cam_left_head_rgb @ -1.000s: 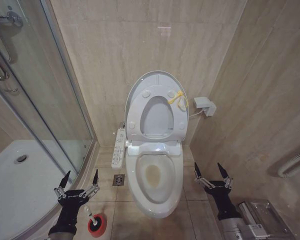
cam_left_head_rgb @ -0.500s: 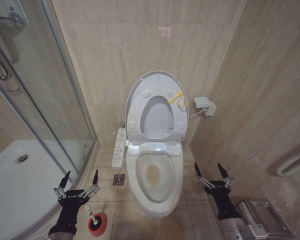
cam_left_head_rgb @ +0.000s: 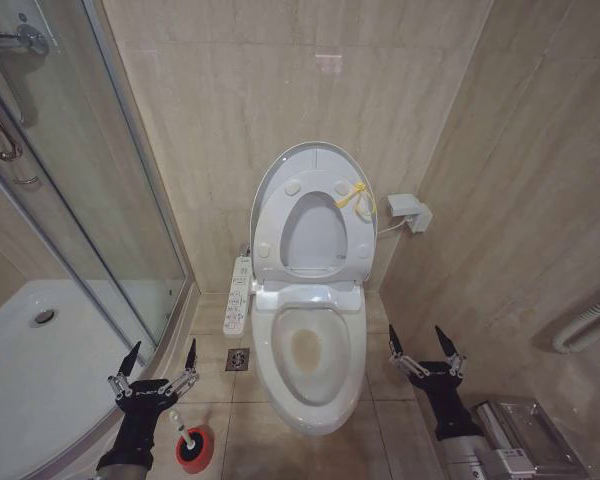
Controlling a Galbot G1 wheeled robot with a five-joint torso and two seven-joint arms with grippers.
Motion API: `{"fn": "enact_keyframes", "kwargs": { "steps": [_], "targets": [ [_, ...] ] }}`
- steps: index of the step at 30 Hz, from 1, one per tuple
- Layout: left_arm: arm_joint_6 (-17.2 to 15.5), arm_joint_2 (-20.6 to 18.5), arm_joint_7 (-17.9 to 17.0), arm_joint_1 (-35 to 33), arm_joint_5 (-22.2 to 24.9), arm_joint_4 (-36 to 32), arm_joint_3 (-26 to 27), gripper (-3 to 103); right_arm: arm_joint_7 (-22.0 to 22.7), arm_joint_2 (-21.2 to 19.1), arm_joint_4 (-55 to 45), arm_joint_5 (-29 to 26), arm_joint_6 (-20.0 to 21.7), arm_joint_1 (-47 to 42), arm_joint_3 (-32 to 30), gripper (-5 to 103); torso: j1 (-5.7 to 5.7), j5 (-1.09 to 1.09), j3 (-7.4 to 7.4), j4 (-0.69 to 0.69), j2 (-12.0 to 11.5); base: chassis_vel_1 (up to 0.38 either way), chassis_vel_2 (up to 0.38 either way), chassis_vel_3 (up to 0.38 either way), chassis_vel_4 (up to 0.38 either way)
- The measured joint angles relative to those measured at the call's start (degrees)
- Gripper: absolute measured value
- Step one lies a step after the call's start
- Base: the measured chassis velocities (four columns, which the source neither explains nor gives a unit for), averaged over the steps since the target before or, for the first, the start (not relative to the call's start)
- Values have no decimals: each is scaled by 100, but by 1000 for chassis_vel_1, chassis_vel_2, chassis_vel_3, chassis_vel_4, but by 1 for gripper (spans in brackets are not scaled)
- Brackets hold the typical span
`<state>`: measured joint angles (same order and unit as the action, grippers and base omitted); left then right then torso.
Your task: Open the toilet lid, clean the toilet bowl with a toilet brush, close the toilet lid, and flush.
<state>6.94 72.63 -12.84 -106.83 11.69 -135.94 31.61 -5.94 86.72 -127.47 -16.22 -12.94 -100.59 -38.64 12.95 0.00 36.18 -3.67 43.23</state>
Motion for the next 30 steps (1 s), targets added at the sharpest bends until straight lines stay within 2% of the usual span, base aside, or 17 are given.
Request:
{"fn": "enact_keyframes", "kwargs": {
  "steps": [30],
  "targets": [
    [0,0,0,0,0,0,0,100,0,0,0,0,0,0,0,100,1,0,0,0,0,0,0,0,0]
  ]
}}
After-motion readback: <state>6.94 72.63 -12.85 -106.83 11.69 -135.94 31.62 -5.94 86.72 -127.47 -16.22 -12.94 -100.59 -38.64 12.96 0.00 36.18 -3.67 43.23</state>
